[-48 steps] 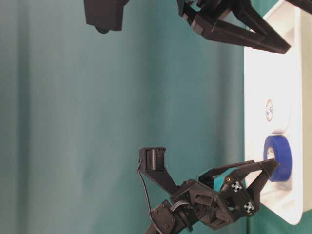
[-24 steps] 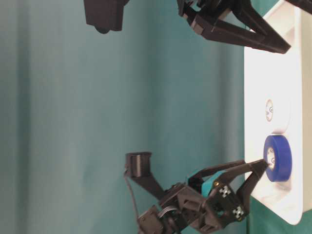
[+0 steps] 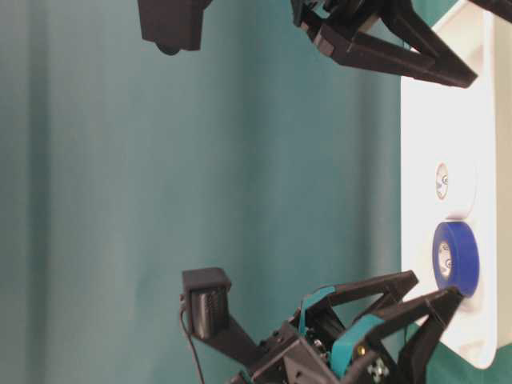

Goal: Put the tape alternately from left to right into the white case.
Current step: 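Release the blue roll in the tray and withdraw the left gripper, then move the right gripper down over the black tape roll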

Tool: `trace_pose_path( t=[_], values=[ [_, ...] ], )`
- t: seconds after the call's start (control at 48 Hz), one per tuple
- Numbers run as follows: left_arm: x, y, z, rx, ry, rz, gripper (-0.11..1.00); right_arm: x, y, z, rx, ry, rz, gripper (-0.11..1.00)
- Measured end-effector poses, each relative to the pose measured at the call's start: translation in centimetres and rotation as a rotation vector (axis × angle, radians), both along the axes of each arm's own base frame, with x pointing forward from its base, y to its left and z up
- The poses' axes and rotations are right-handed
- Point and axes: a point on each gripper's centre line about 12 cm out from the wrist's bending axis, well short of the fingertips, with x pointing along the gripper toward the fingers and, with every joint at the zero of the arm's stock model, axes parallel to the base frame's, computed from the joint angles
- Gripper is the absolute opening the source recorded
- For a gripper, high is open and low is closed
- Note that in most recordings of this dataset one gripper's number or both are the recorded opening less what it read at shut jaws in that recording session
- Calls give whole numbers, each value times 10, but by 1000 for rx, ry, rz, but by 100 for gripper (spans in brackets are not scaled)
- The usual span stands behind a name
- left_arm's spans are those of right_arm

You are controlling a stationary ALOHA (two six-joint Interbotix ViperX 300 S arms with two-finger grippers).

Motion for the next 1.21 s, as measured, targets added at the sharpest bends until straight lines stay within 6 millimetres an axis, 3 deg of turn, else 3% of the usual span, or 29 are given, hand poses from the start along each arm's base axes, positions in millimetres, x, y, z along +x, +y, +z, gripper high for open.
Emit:
trace_pose_path(
  t=[0.5, 0.959, 1.209],
  values=[
    [-4, -59, 2, -58, -9, -101, 100, 0, 0, 0, 0, 2, 0, 83],
    [-14, -86, -5, -140, 11, -90, 100, 0, 0, 0, 0, 0, -1, 83],
    [-23, -88, 0, -150, -3, -85, 100, 0, 0, 0, -1, 0, 1, 83]
  ],
)
